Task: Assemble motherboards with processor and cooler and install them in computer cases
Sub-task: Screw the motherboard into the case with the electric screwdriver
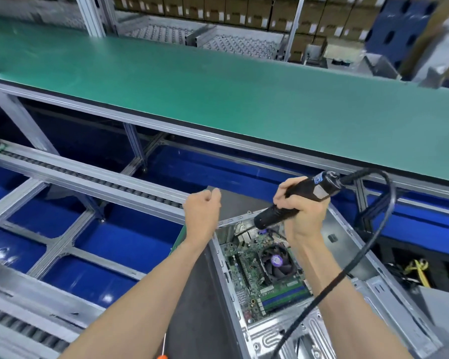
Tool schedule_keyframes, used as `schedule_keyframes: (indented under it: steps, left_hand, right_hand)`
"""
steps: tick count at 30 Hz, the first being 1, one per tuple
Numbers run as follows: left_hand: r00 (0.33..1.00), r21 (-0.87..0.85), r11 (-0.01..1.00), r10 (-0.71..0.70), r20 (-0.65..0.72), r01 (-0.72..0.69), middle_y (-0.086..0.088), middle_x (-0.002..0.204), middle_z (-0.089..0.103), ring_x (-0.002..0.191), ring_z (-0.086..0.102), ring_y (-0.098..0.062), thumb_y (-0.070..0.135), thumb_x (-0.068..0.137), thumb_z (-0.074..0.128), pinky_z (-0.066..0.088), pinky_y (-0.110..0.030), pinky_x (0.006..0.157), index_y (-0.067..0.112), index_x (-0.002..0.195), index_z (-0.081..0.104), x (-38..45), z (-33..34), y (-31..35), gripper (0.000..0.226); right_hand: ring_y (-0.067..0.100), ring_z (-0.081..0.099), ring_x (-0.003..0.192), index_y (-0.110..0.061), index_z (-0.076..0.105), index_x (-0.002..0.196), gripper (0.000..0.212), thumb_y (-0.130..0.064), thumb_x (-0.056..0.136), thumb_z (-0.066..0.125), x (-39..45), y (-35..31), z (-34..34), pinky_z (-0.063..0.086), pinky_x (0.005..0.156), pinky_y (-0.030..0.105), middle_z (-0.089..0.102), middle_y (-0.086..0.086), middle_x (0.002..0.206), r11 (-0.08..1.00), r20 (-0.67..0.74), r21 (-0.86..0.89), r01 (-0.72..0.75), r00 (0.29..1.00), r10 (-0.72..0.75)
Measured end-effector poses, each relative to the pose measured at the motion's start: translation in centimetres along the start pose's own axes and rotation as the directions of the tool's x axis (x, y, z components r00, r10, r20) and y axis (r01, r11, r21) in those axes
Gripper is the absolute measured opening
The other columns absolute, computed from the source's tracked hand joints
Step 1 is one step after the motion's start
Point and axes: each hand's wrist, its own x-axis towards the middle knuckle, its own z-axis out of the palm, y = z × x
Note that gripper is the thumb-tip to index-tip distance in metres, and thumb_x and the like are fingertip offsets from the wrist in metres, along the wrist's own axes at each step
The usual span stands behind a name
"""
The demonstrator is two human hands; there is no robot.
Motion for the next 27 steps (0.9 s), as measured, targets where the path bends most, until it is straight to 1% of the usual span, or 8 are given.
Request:
schedule_keyframes:
  steps: [1, 3, 5, 7, 11, 18, 21, 27]
  left_hand:
    - [0.986, -0.253, 0.954, -0.163, 0.019, 0.162, 0.004, 0.046, 0.032, 0.042, 0.025, -0.013, 0.028, 0.094, 0.057, 0.026, -0.026, 0.043, 0.016, 0.045, 0.043, 0.1, -0.3, 0.5, 0.052]
    - [0.904, -0.657, 0.630, -0.370, 0.213, 0.413, 0.004, 0.049, 0.030, 0.040, 0.021, -0.011, 0.026, 0.101, 0.057, 0.022, -0.023, 0.037, 0.016, 0.054, 0.053, 0.4, -1.2, 1.0, 0.048]
    - [0.833, -0.824, 0.241, -0.370, 0.411, 0.513, 0.005, 0.056, 0.035, 0.043, 0.024, -0.008, 0.027, 0.105, 0.052, 0.029, -0.018, 0.039, 0.013, 0.079, 0.056, 0.3, -2.0, 1.1, 0.030]
    - [0.838, -0.855, 0.110, -0.299, 0.457, 0.506, 0.001, 0.066, 0.047, 0.050, 0.041, -0.009, 0.030, 0.106, 0.049, 0.048, -0.021, 0.057, 0.012, 0.102, 0.056, 0.0, -2.5, 0.7, 0.020]
    - [0.862, -0.848, 0.172, -0.173, 0.475, 0.502, -0.015, 0.086, 0.070, 0.091, 0.073, -0.029, 0.043, 0.104, 0.046, 0.059, -0.042, 0.088, -0.005, 0.103, 0.074, -0.7, -2.7, 0.3, 0.056]
    - [0.855, -0.839, 0.175, -0.172, 0.489, 0.515, -0.023, 0.104, 0.073, 0.108, 0.070, -0.036, 0.045, 0.104, 0.044, 0.060, -0.044, 0.083, -0.008, 0.100, 0.076, -1.5, -2.2, 0.7, 0.062]
    - [0.850, -0.832, 0.182, -0.176, 0.497, 0.525, -0.025, 0.117, 0.069, 0.112, 0.068, -0.037, 0.044, 0.105, 0.040, 0.060, -0.044, 0.083, -0.009, 0.118, 0.064, -1.5, -2.5, 0.4, 0.059]
    - [0.811, -0.642, 0.502, -0.277, 0.515, 0.579, -0.025, 0.113, 0.071, 0.101, 0.073, -0.032, 0.045, 0.091, 0.065, 0.060, -0.033, 0.075, -0.005, 0.113, 0.066, -2.2, -4.6, -1.2, 0.055]
  right_hand:
    - [0.026, 0.050, 0.057, 0.001, 0.059, 0.073, 0.027, 0.014, 0.051, 0.051, 0.1, -0.9, -0.2, 0.042, 0.059, 0.032, 0.059, 0.013, 0.067, 0.997, -0.037, 0.081, -0.005, 0.999, 0.008]
    - [0.023, 0.049, 0.058, -0.001, 0.053, 0.079, 0.030, 0.012, 0.052, 0.049, 0.3, -2.8, -0.5, 0.042, 0.058, 0.030, 0.057, 0.009, 0.069, 0.979, -0.098, 0.205, -0.003, 0.995, 0.024]
    - [0.018, 0.048, 0.056, -0.009, 0.052, 0.078, 0.030, 0.007, 0.053, 0.046, 0.3, -4.4, -0.6, 0.041, 0.058, 0.027, 0.056, 0.003, 0.069, 0.942, -0.126, 0.336, -0.006, 0.991, 0.051]
    - [0.016, 0.045, 0.054, -0.014, 0.055, 0.074, 0.031, 0.003, 0.051, 0.045, 0.2, -5.6, -0.5, 0.039, 0.058, 0.027, 0.055, 0.000, 0.067, 0.904, -0.118, 0.427, -0.004, 0.991, 0.060]
    - [0.015, 0.042, 0.053, -0.015, 0.051, 0.077, 0.029, -0.006, 0.050, 0.047, -0.4, -6.4, 0.4, 0.036, 0.059, 0.029, 0.049, 0.001, 0.071, 0.871, -0.114, 0.492, 0.000, 0.991, 0.065]
    - [0.016, 0.040, 0.056, -0.013, 0.051, 0.079, 0.040, -0.002, 0.040, 0.053, -0.7, -5.7, 1.2, 0.035, 0.058, 0.028, 0.044, 0.006, 0.079, 0.872, -0.160, 0.489, -0.026, 0.980, 0.119]
    - [0.016, 0.040, 0.056, -0.013, 0.051, 0.079, 0.035, 0.001, 0.047, 0.046, -0.7, -5.6, 1.1, 0.039, 0.057, 0.026, 0.043, 0.006, 0.080, 0.870, -0.192, 0.492, -0.020, 0.973, 0.131]
    - [0.015, 0.038, 0.050, -0.012, 0.055, 0.072, 0.025, 0.001, 0.057, 0.040, -0.5, -6.5, 1.0, 0.039, 0.056, 0.025, 0.047, 0.005, 0.066, 0.874, -0.217, 0.485, 0.030, 0.972, 0.087]
